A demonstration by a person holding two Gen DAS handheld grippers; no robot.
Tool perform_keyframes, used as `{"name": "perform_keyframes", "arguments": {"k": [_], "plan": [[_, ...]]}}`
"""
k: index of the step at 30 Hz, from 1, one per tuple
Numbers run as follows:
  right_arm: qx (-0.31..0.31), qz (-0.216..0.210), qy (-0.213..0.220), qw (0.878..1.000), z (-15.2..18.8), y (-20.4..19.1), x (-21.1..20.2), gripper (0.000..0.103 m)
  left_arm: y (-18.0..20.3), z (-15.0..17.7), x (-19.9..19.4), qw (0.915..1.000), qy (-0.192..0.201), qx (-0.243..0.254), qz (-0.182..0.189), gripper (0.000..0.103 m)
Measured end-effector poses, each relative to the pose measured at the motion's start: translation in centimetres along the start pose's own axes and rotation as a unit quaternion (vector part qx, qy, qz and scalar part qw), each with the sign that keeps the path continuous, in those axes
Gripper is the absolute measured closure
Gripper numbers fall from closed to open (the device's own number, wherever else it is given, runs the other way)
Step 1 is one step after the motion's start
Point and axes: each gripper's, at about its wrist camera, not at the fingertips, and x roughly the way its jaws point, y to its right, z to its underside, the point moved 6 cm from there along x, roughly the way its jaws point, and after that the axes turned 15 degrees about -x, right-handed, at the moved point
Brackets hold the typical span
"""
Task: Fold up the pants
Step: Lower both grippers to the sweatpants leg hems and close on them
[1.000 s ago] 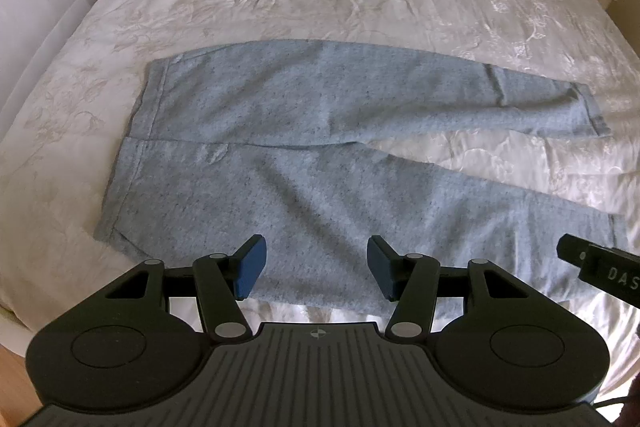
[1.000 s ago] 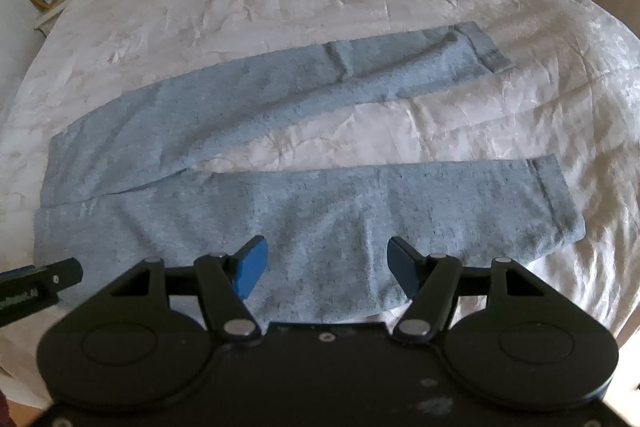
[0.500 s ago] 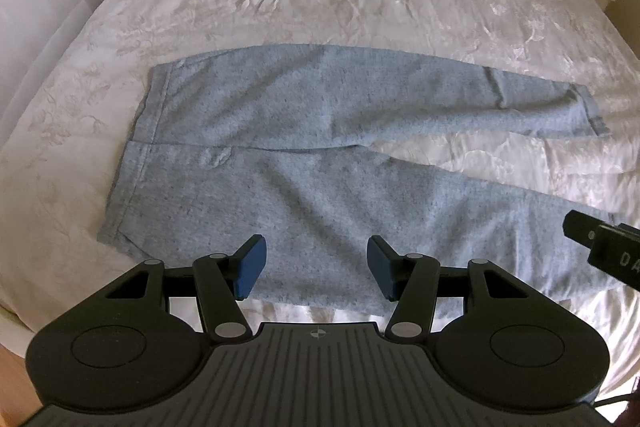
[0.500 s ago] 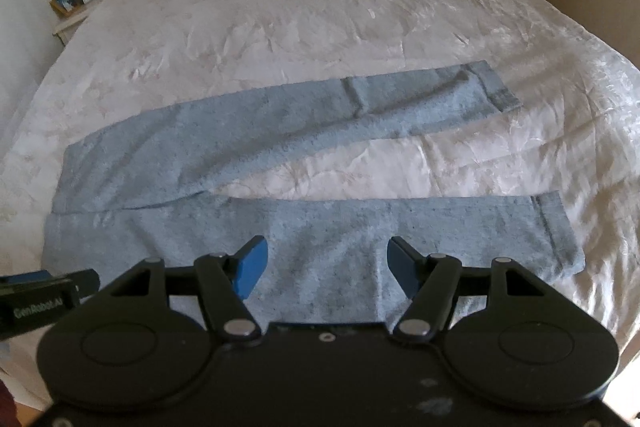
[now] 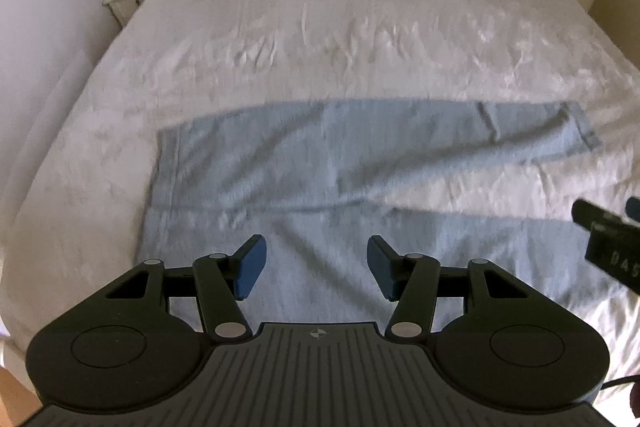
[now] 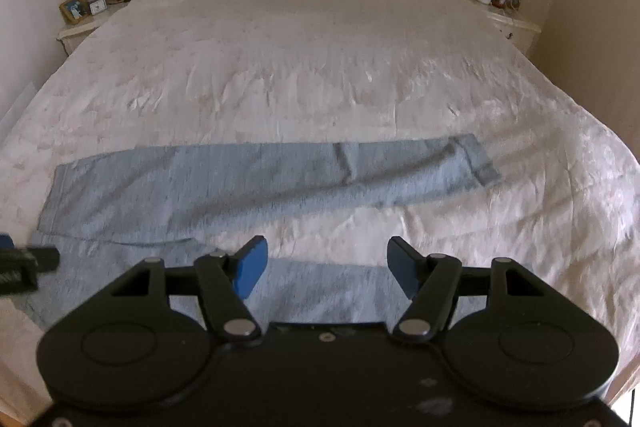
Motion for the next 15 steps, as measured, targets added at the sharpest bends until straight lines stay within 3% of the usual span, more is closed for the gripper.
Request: {"name": "perform_keyframes", "arguments": {"k": [7,10,15], "plan": [[0.012,-0.031,-0.015,0.999,-2.2,1.9,1.4,0.037,1.2,-3.3,0.3,0.9997,0.004,-0.006,0.025,0.049],[-0.012,-0.045,-0.018,0.999,-3.1,1.8,2.7,0.038,1.4,-4.4,1.5,0.9989,-0.004,-0.017,0.044,0.049],[-0.073,-0.042,-0.021,0.996,-4.6,1.2,6.7,0.040,1.8,-5.4,4.6,0.9988,-0.021,-0.023,0.039,0.053]]}}
